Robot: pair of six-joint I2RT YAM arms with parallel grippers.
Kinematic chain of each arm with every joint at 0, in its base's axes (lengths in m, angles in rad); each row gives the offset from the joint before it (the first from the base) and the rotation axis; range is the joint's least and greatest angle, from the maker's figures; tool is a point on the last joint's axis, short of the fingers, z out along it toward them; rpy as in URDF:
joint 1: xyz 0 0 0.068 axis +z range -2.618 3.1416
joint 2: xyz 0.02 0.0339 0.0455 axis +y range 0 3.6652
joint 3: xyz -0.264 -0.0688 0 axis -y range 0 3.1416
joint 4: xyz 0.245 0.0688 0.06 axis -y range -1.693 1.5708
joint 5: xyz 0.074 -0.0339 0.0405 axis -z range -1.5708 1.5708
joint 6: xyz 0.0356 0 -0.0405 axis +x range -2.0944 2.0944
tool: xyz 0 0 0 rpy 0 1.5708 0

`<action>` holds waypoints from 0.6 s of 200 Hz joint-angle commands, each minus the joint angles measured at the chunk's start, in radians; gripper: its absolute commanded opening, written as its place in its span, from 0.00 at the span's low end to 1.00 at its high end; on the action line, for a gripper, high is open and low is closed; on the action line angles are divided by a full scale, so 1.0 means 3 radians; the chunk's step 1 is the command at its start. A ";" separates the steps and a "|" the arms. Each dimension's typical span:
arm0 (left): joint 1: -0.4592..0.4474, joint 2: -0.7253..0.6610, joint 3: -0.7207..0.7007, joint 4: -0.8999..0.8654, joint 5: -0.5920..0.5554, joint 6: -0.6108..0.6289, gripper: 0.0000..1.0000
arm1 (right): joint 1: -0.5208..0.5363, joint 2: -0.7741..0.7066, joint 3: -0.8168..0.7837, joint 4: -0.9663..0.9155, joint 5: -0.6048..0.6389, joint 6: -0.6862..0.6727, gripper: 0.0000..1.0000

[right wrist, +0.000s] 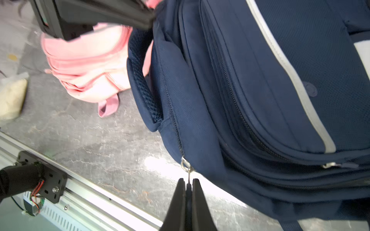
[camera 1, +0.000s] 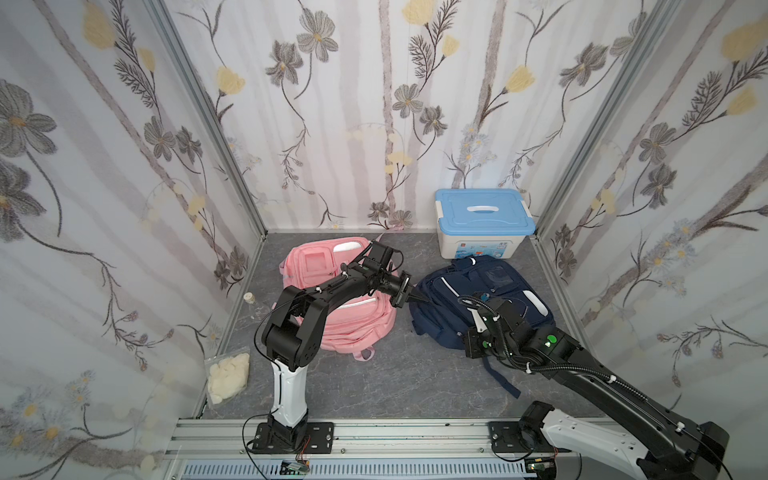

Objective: Zip up the backpack
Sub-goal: Zip the zipper on the backpack.

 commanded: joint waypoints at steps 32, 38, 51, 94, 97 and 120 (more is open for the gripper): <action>0.0162 0.0061 0.0081 0.0050 -0.0430 0.0157 0.16 | -0.0002 0.0259 0.0252 -0.0657 -0.0160 -0.0209 0.00; 0.0162 0.0083 0.0102 0.0075 -0.0432 0.0144 0.17 | -0.0004 0.0269 0.0273 -0.0653 -0.0139 -0.0207 0.00; 0.0116 0.0050 0.0119 0.0118 -0.0428 0.0128 0.21 | -0.0009 0.0322 0.0361 -0.0616 -0.0128 -0.0192 0.00; -0.0084 -0.0366 0.0024 -0.0110 -0.0284 0.0194 0.32 | -0.0022 0.0789 0.0804 -0.0493 -0.0085 -0.0254 0.00; -0.0098 -0.0412 -0.0009 -0.0116 -0.0282 0.0192 0.32 | -0.0024 0.0832 0.0836 -0.0490 -0.0084 -0.0270 0.00; -0.0218 -0.0772 -0.0412 0.0012 -0.0387 0.0019 0.34 | -0.0036 0.1103 0.1030 -0.0458 -0.0091 -0.0346 0.00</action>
